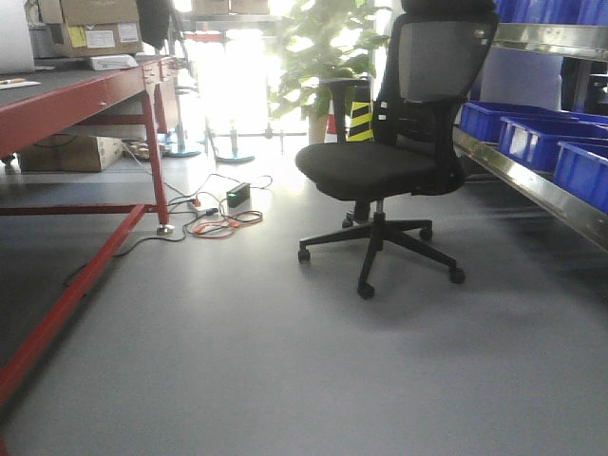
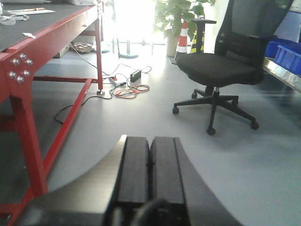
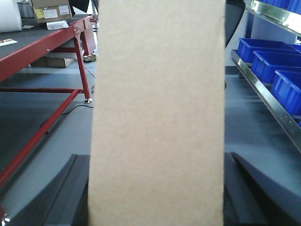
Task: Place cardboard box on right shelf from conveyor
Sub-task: 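Carry the box in the right gripper while driving to the shelf rack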
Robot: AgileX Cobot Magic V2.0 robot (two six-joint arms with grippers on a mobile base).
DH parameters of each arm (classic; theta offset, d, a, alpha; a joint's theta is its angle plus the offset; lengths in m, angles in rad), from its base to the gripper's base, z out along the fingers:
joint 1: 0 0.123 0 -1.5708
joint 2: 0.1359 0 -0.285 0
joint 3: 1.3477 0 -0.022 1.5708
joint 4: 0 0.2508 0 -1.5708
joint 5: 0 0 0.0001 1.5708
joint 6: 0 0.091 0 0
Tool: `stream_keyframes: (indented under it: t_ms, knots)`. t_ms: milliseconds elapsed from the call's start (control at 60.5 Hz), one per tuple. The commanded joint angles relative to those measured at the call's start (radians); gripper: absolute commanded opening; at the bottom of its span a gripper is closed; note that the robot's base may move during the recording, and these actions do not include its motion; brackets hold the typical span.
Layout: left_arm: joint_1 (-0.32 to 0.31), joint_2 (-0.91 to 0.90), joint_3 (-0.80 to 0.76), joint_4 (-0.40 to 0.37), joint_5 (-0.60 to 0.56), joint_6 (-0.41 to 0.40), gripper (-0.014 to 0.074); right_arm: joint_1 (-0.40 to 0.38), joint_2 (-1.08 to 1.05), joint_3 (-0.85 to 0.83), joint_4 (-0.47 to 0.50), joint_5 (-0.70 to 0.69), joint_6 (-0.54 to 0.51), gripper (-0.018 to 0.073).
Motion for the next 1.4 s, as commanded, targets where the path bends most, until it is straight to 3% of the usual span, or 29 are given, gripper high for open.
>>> stream_keyframes:
  t_ms: [0, 1388]
  knots:
    - [-0.008, -0.016, 0.01, -0.006, -0.086, 0.0, -0.0116, -0.004, 0.018, -0.028, -0.012, -0.105, -0.007, 0.02]
    - [-0.004, -0.016, 0.01, -0.006, -0.086, 0.0, -0.0116, -0.004, 0.018, -0.028, -0.012, -0.105, -0.007, 0.02]
